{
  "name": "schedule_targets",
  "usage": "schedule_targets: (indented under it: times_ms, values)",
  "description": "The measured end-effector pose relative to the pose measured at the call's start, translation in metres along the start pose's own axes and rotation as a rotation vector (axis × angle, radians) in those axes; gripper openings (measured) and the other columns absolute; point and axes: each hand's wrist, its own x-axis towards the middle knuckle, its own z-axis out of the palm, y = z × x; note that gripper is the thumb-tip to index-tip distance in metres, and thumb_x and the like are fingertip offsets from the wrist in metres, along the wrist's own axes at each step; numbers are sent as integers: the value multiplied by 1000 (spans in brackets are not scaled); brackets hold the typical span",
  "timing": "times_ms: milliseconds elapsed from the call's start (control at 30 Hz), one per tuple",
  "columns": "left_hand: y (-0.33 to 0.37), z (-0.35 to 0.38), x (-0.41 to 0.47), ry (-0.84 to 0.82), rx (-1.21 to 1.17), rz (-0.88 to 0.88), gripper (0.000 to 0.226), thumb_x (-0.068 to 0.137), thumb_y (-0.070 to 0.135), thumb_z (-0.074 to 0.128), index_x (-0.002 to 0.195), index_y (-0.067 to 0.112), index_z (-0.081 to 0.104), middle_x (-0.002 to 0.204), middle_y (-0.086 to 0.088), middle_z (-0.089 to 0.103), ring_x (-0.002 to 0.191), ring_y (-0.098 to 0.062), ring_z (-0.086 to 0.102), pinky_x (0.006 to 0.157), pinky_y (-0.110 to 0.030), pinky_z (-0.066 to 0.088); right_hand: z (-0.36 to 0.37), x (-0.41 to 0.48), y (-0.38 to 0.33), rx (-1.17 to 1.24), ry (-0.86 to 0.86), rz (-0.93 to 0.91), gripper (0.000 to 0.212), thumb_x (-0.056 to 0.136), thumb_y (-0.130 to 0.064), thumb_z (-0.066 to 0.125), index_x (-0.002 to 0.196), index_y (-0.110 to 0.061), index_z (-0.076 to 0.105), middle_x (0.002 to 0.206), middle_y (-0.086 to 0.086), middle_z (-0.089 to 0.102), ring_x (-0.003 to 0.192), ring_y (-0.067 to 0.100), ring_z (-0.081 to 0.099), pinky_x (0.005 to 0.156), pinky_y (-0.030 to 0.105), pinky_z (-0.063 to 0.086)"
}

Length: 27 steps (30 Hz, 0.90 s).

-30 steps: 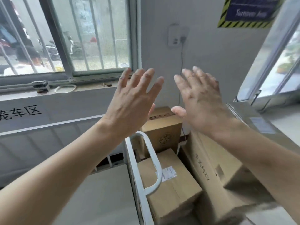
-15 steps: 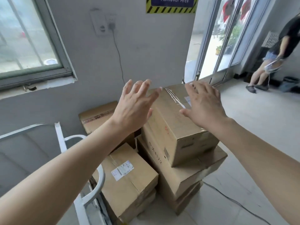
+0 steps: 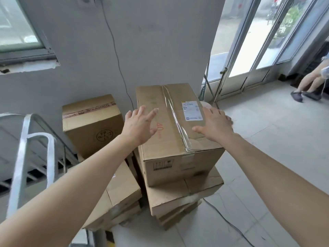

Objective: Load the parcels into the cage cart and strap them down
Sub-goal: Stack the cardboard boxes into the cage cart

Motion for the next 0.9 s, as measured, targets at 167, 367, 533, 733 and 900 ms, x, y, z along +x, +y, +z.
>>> schedule_targets:
  times_ms: [167, 367, 533, 733, 900]
  values:
    - [4, 24, 26, -179, -180, -173, 76, 89, 55, 51, 150, 38, 9, 151, -14, 23, 134, -34, 32, 110, -48, 25, 27, 35, 14, 117, -110, 68, 90, 80, -58, 63, 151, -23, 19, 150, 10, 32, 137, 33, 28, 108, 48, 30]
    - [4, 48, 60, -367, -546, -462, 99, 79, 50, 69, 150, 29, 4, 150, -16, 17, 129, -38, 38, 106, -47, 36, 61, 81, 29, 330, -244, 201, 114, 57, -76, 61, 149, -21, 19, 149, 10, 36, 133, 34, 39, 106, 50, 37]
    - [-2, 56, 85, -364, -819, -671, 110, 70, 38, 82, 149, 14, 9, 146, -15, 26, 129, -34, 40, 107, -41, 35, 69, 103, 35, 540, -268, 368, 104, 76, -48, 75, 147, -3, 14, 145, 16, 40, 131, 33, 41, 104, 43, 39]
    - [-9, 64, 98, -311, -1281, -988, 93, 50, 28, 91, 129, 5, 48, 125, -8, 55, 111, -29, 53, 95, -41, 45, 86, 124, 28, 653, -209, 541, 114, 56, -56, 84, 141, -3, 30, 139, 17, 42, 125, 32, 42, 103, 49, 39]
    - [-16, 83, 105, -217, -1267, -1001, 117, 17, 30, 86, 127, 9, 53, 122, -10, 58, 108, -30, 56, 93, -46, 48, 73, 121, 22, 639, -181, 548, 114, 52, -56, 84, 140, -6, 32, 141, 18, 37, 128, 34, 37, 106, 53, 33]
